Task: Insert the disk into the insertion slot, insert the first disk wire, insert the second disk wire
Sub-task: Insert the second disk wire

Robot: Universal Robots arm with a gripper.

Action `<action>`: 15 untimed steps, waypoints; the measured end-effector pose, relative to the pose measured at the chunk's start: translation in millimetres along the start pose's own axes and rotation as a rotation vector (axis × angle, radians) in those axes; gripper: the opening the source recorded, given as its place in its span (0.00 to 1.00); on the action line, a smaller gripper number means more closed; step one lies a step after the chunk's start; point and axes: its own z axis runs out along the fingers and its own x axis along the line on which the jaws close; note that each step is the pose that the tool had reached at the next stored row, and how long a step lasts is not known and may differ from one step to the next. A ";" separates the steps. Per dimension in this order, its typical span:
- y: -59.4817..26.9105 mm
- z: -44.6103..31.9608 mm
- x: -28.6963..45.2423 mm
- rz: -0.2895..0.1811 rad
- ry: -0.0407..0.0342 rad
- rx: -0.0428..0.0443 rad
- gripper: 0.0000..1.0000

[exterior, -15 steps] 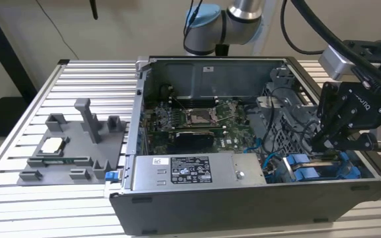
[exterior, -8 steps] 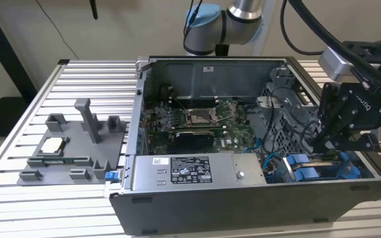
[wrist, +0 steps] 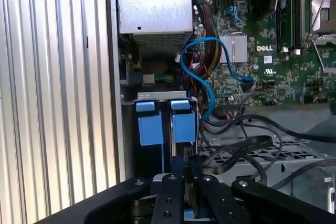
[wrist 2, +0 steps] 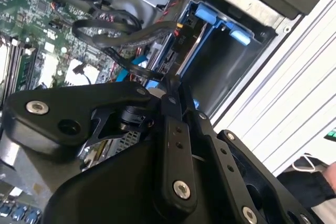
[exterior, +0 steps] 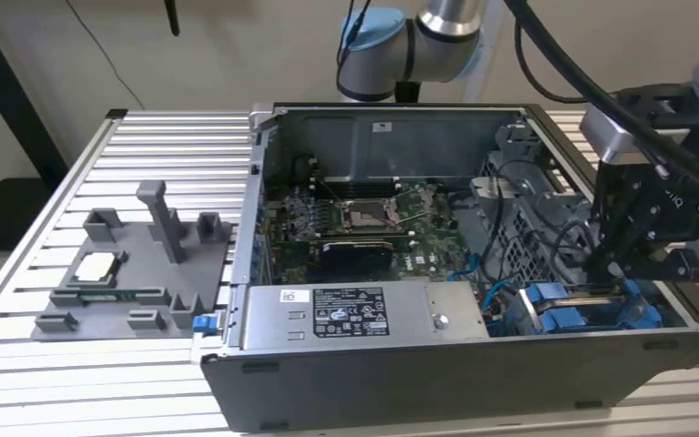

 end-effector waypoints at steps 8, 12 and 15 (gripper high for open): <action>0.5 13.4 -2.1 -0.001 -0.0097 0.0112 0.16; 0.6 17.8 -4.1 -0.002 -0.0149 0.0129 0.16; 0.7 17.9 -4.1 -0.003 -0.0185 0.0128 0.16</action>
